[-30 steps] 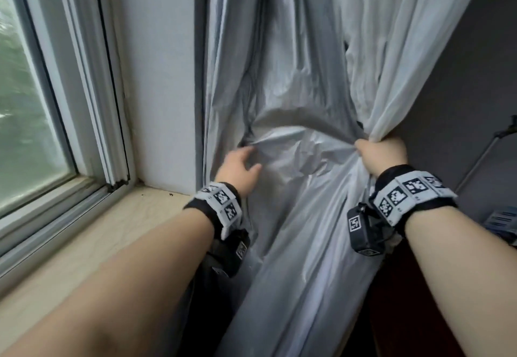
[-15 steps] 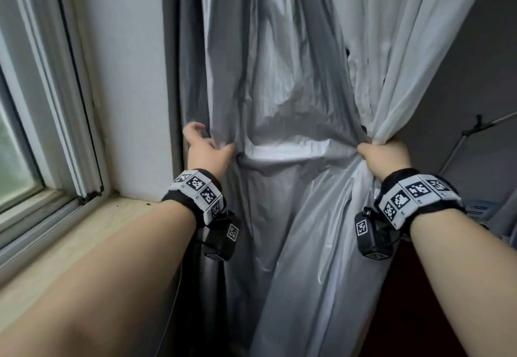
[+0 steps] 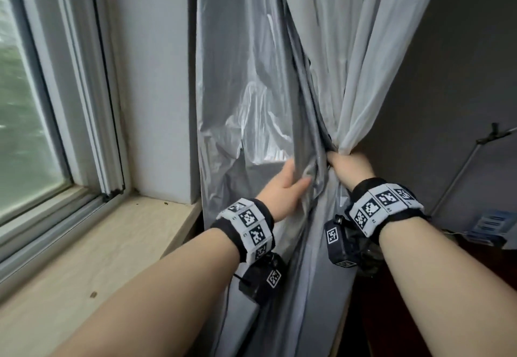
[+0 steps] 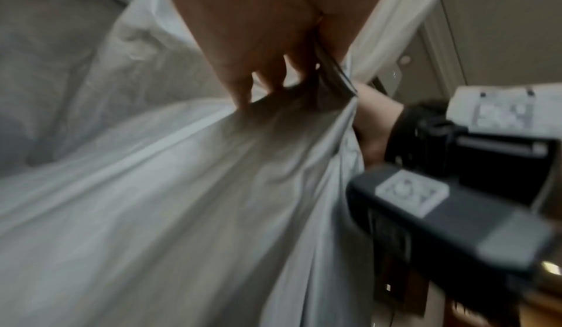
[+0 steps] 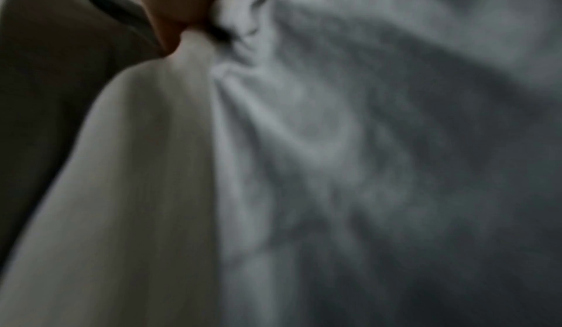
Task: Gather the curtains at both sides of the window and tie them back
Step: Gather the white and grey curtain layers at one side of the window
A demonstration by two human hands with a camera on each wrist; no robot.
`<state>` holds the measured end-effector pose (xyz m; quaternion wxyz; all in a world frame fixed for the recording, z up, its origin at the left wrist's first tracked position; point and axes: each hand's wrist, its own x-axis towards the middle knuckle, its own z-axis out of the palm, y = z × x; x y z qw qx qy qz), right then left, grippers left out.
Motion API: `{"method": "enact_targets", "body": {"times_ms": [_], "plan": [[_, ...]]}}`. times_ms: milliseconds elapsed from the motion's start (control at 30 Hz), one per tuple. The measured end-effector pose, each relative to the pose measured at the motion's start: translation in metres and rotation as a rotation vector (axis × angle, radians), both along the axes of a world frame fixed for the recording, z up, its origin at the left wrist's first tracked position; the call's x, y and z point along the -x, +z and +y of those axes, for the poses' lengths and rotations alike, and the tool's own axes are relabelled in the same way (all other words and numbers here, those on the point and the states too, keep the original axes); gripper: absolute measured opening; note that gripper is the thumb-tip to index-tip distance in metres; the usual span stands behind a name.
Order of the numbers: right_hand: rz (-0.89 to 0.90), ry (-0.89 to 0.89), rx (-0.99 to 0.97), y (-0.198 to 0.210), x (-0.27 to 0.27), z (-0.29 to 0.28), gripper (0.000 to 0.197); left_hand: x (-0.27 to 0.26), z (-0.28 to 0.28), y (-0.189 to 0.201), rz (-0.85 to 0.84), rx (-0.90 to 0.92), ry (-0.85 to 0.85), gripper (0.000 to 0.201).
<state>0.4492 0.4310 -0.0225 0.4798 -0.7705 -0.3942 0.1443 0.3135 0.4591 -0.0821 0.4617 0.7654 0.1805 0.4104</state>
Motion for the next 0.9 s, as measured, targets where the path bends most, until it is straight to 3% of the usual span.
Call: {"method": "enact_targets", "body": {"times_ms": [167, 233, 333, 400, 500, 633, 700, 767, 900], "plan": [[0.265, 0.197, -0.111, -0.008, 0.004, -0.006, 0.098, -0.014, -0.005, -0.018, 0.357, -0.413, 0.074, 0.076], [0.291, 0.262, -0.084, -0.008, 0.006, -0.008, 0.094, -0.016, -0.004, -0.026, 0.519, -0.466, 0.121, 0.083], [0.199, 0.345, -0.009, -0.003, 0.01, -0.015, 0.098, -0.016, -0.006, -0.034, 0.586, -0.472, 0.087, 0.081], [0.135, 0.355, 0.023, 0.001, 0.012, -0.018, 0.085, -0.015, -0.011, -0.037, 0.615, -0.48, 0.05, 0.077], [-0.034, 0.152, -0.063, 0.003, 0.009, -0.01, 0.049, -0.013, -0.016, -0.039, 0.601, -0.449, -0.03, 0.077], [-0.097, 0.038, -0.087, -0.002, -0.001, 0.0, 0.048, 0.007, -0.005, -0.025, 0.685, -0.331, -0.074, 0.069], [-0.086, 0.038, -0.08, -0.001, -0.003, 0.002, 0.042, 0.023, 0.007, -0.01, 0.735, -0.295, 0.035, 0.05], [-0.085, 0.048, -0.084, 0.001, -0.004, 0.002, 0.037, 0.041, 0.019, 0.005, 0.631, -0.218, 0.217, 0.031], [-0.085, 0.052, -0.078, 0.001, -0.007, 0.002, 0.025, 0.073, 0.056, 0.017, 0.313, -0.076, 0.836, 0.041]]}}
